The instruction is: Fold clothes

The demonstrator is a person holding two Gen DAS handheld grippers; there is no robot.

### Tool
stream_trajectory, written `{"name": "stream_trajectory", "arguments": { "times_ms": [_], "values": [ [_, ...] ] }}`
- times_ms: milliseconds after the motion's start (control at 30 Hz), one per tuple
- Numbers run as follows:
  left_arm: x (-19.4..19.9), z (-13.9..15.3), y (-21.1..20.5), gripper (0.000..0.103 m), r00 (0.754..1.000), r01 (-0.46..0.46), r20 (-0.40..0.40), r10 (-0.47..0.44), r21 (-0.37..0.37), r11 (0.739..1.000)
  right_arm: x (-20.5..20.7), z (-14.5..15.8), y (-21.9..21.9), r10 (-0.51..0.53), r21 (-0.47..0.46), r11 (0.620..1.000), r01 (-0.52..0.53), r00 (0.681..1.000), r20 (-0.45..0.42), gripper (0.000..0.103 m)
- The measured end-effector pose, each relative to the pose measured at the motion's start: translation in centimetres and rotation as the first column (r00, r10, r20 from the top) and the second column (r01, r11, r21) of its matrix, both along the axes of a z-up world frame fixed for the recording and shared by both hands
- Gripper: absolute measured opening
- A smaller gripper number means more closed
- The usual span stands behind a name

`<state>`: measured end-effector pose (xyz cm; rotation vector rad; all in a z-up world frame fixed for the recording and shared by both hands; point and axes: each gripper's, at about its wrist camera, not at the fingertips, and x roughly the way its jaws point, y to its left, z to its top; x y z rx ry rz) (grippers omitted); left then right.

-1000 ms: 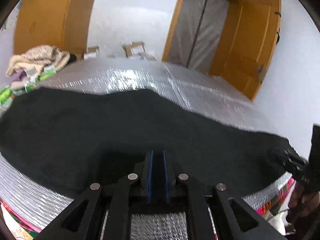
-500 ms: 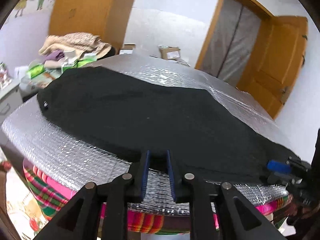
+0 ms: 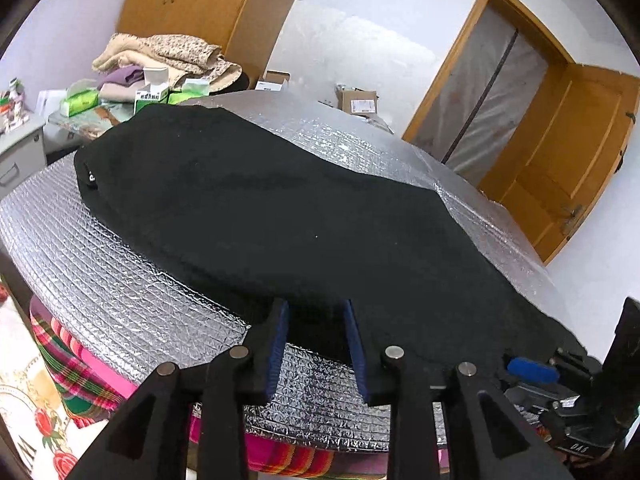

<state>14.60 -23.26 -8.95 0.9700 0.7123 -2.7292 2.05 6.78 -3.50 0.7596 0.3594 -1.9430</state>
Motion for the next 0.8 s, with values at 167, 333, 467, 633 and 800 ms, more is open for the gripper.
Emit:
{"name": "stream_trajectory", "arguments": {
  "times_ms": [167, 333, 467, 633, 800],
  "values": [
    [-0.03, -0.09, -0.27, 0.029, 1.0, -0.012, 0.016, 0.012, 0.033, 0.999, -0.07, 0.2, 0.01, 0.003, -0.003, 1.0, -0.003, 1.0, 0.0, 0.011],
    [-0.03, -0.07, -0.35, 0.029, 0.999, -0.026, 0.023, 0.024, 0.059, 0.998, -0.21, -0.03, -0.35, 0.01, 0.02, 1.0, -0.01, 1.0, -0.004, 0.011],
    [-0.12, -0.06, -0.27, 0.029, 0.999, -0.04, 0.026, 0.038, 0.074, 0.996, -0.15, -0.25, -0.81, 0.017, 0.043, 0.999, -0.016, 1.0, -0.019, 0.012],
    [-0.35, -0.19, -0.47, 0.007, 0.999, -0.043, 0.028, 0.041, 0.084, 0.996, -0.57, -0.38, -0.87, 0.012, 0.038, 0.999, -0.012, 1.0, -0.001, 0.005],
    [-0.05, 0.2, -0.38, 0.002, 0.999, -0.032, -0.003, 0.032, 0.091, 0.995, -0.89, 0.21, -0.24, -0.01, -0.012, 1.0, 0.01, 1.0, 0.011, 0.002]
  ]
}}
